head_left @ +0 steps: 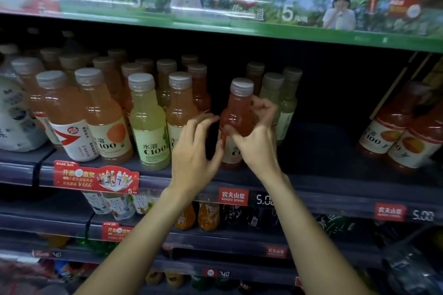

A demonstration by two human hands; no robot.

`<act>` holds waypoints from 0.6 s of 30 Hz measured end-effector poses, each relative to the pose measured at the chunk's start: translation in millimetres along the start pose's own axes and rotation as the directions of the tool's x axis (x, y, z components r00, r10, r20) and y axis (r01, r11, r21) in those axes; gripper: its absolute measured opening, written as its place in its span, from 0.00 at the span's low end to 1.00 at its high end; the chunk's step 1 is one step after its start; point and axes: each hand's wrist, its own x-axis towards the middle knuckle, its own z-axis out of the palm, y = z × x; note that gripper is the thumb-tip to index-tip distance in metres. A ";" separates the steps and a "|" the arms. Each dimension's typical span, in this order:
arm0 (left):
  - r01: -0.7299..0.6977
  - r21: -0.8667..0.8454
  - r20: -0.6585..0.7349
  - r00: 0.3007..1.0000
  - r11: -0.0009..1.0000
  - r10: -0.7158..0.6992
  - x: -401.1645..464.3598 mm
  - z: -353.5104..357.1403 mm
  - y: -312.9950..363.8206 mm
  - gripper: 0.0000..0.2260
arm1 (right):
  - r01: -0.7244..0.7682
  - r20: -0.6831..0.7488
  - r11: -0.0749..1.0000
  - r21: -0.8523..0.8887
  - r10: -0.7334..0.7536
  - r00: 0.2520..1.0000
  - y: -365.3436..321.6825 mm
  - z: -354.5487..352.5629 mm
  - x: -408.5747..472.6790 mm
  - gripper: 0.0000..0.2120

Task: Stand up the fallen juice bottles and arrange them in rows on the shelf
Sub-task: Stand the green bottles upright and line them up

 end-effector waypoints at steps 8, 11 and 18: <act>0.045 0.064 0.252 0.966 0.997 -0.060 29.5 11.6 3.8 0.25 | -0.084 -0.052 0.996 0.028 0.085 0.995 -2.3 -33.5 -12.3 0.43; 0.012 0.124 0.275 0.960 0.992 -0.046 36.7 20.5 0.5 0.23 | -0.083 -0.015 0.996 -0.016 0.083 0.996 -0.1 -45.4 -5.4 0.43; -0.006 0.286 -0.115 0.992 0.958 0.040 35.1 5.8 0.5 0.13 | 0.004 0.025 0.962 -0.275 0.003 1.000 3.9 -54.2 -2.9 0.44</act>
